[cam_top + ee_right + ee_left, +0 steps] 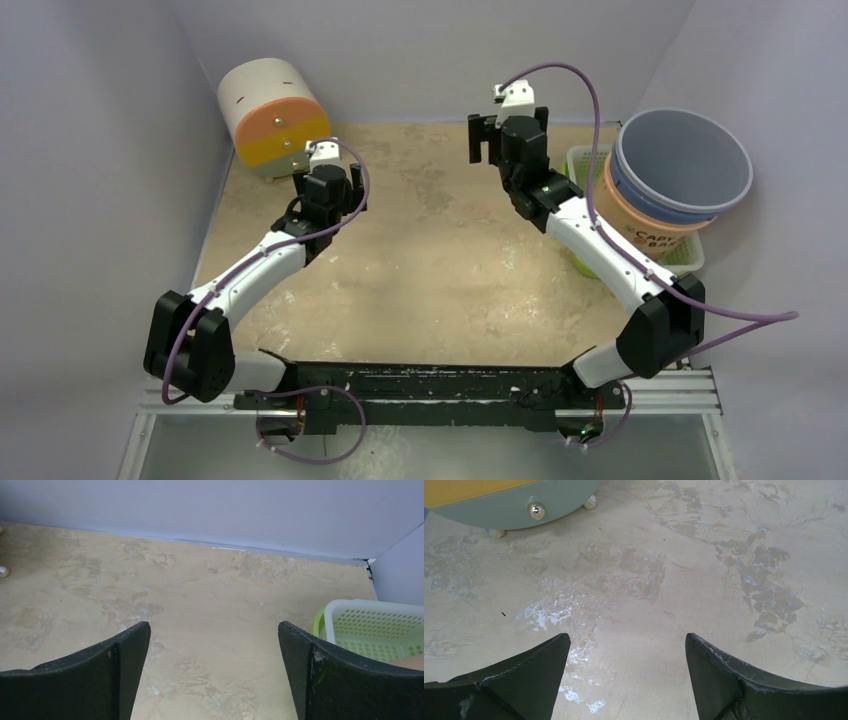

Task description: Turn the large container upside down

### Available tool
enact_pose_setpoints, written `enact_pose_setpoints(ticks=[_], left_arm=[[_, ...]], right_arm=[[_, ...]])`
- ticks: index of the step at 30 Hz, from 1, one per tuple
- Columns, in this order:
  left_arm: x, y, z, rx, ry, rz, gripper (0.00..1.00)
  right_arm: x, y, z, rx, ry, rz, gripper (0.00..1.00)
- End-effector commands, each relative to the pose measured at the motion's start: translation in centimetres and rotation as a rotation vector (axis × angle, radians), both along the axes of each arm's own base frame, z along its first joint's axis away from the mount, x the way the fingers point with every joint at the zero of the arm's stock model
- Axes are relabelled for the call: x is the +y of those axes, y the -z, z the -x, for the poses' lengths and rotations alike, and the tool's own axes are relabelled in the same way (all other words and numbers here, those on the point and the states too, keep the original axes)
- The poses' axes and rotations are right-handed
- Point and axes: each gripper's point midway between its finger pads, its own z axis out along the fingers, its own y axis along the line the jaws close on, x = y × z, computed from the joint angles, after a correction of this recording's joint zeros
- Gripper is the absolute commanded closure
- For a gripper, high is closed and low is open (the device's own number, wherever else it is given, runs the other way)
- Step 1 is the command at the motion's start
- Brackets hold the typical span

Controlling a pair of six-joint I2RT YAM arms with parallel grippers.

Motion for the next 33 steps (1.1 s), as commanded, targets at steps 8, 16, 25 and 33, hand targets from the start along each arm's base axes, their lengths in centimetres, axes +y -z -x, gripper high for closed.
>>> enact_pose_setpoints(ticks=[8,16,25,33], left_arm=[[-0.7,-2.1,-0.8,-0.054,-0.004,0.027,0.18],[-0.9,-1.9,-0.6,-0.044,0.005,0.028,0.18],[-1.9,-0.9,-0.9,-0.025,0.035,0.044,0.18],[-3.2,-0.2,-1.0,-0.01,0.077,0.068,0.18]], right_arm=[[-0.5,-4.0,0.8,-0.071,-0.013,0.008,0.0],[-5.8,-9.2,2.2,-0.133,0.222,0.011,0.15],[-10.8,-11.5,5.7,-0.129,0.436,0.028,0.35],[-17.4,-13.4,8.0,-0.136,0.614,-0.001,0.5]])
